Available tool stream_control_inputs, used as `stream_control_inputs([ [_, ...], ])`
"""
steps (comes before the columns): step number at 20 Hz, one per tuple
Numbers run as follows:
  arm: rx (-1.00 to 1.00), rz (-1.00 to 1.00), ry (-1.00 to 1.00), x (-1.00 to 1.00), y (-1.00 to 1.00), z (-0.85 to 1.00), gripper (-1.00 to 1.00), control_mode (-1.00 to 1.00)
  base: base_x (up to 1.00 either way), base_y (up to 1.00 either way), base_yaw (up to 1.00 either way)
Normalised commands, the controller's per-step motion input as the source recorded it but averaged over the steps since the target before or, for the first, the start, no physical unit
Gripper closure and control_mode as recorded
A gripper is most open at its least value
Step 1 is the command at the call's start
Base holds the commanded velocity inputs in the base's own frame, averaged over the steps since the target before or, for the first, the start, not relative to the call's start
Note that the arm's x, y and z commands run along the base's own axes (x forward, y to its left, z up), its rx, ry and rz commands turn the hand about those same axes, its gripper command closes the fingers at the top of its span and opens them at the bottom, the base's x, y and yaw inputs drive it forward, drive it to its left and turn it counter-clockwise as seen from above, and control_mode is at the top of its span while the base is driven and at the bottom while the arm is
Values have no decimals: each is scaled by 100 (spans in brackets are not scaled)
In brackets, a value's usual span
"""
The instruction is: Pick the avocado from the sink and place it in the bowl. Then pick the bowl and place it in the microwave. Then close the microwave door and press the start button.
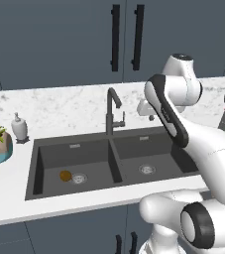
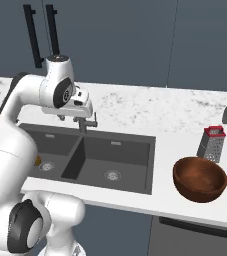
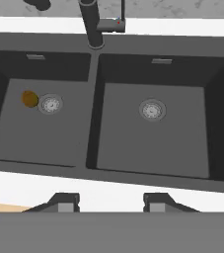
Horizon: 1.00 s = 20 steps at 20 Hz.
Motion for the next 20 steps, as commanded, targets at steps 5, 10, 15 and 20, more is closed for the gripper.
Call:
stream_control_inputs([
  [5, -2, 3, -9, -36, 25, 0, -100, -100, 0, 0, 0],
  [10, 0, 13, 0, -42, 93, -9, -100, -100, 0, 0, 0],
  [15, 0, 9, 0, -17, 100, -26, -100, -100, 0, 0, 0],
  [20, 0, 10, 1, 0, 82, -35, -100, -100, 0, 0, 0],
])
